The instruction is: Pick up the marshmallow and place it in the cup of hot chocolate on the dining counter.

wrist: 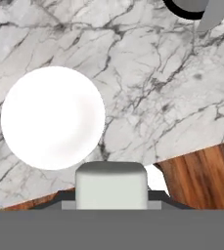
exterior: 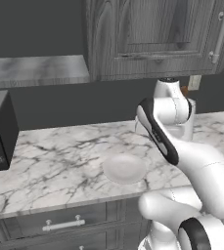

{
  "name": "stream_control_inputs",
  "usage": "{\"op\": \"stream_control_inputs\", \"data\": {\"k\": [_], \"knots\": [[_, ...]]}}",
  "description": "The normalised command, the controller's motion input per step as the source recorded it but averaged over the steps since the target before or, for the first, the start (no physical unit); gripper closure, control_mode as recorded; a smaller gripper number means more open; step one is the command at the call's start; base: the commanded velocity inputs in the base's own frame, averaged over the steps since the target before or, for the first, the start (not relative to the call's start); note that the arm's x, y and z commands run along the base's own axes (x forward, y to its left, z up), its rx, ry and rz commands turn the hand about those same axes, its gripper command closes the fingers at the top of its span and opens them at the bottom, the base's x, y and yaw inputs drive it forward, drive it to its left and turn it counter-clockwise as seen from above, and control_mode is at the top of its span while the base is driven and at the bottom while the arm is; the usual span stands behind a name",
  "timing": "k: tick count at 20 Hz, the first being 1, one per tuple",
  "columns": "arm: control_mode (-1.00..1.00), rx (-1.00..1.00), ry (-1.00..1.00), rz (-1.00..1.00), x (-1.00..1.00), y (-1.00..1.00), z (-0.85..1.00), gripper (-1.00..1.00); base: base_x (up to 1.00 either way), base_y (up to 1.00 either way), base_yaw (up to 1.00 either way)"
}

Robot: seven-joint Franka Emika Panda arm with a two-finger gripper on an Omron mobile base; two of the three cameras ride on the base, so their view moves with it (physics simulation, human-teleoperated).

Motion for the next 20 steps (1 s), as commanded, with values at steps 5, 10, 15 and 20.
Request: {"op": "stream_control_inputs", "data": {"k": [5, 10, 15, 20], "knots": [[-1.00, 0.00, -0.15, -0.23, -0.35, -0.08, 0.52, 1.00, 0.00, 0.00, 0.00], [-1.00, 0.00, -0.14, -0.02, -0.40, -0.15, 0.23, 1.00, 0.00, 0.00, 0.00], [-1.00, 0.00, -0.01, 0.00, -0.22, -0.04, 0.01, 1.00, 0.00, 0.00, 0.00], [-1.00, 0.00, 0.01, 0.00, -0.01, 0.00, 0.00, 1.00, 0.00, 0.00, 0.00]]}}
